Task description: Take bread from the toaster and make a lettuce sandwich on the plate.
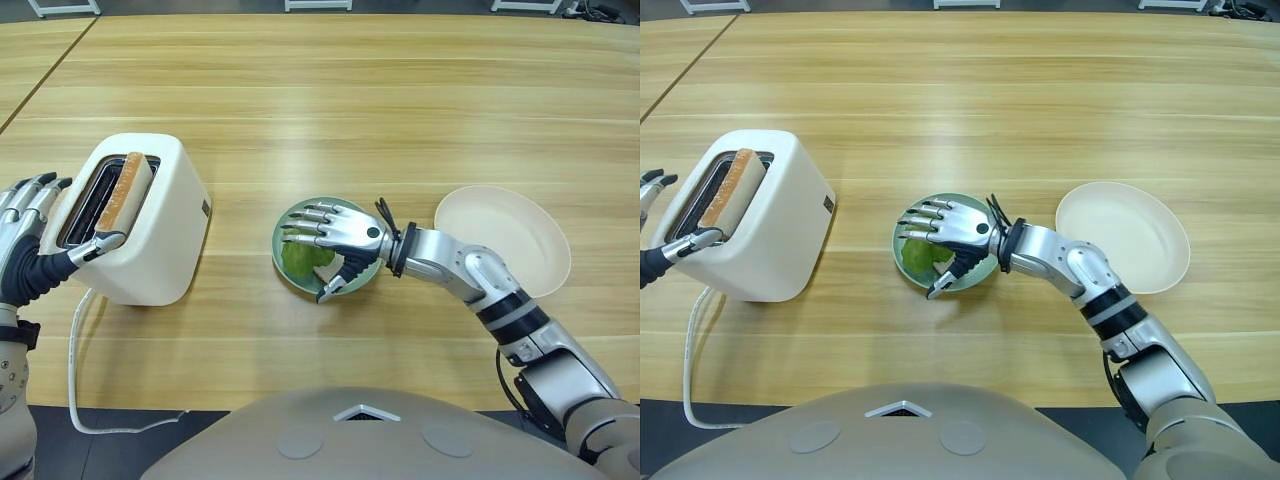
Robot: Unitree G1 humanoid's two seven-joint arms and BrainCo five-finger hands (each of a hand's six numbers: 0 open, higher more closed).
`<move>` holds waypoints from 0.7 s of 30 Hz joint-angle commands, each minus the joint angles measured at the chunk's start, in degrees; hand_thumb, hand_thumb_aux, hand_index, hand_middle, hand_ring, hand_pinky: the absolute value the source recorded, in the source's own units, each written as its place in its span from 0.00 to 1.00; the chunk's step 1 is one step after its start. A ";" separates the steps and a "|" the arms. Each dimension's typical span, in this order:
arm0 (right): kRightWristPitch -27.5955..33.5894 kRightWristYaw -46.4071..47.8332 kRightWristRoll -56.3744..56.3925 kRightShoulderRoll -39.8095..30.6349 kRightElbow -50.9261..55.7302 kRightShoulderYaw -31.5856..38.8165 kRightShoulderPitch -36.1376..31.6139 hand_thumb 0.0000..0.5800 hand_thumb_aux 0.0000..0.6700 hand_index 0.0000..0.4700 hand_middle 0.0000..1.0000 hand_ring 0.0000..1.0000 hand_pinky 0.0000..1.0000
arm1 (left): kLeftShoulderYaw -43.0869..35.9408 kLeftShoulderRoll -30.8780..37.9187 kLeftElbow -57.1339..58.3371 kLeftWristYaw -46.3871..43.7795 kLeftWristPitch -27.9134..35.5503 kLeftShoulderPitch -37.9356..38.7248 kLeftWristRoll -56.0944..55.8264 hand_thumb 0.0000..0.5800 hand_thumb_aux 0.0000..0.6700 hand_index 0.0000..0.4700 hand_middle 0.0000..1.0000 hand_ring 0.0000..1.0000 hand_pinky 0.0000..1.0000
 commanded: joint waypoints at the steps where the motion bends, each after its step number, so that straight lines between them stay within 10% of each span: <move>1: 0.66 -2.72 -4.77 0.81 5.73 3.00 -3.50 0.00 0.00 0.00 0.00 0.00 0.00 | -0.47 0.29 0.21 -0.09 0.26 -0.78 0.76 0.00 0.00 0.00 0.00 0.00 0.00; 21: -0.36 -1.65 5.73 -8.23 -2.88 -2.57 3.57 0.00 0.00 0.00 0.00 0.00 0.00 | -4.67 -1.98 -1.46 -0.71 1.07 -0.47 2.50 0.00 0.00 0.00 0.00 0.00 0.00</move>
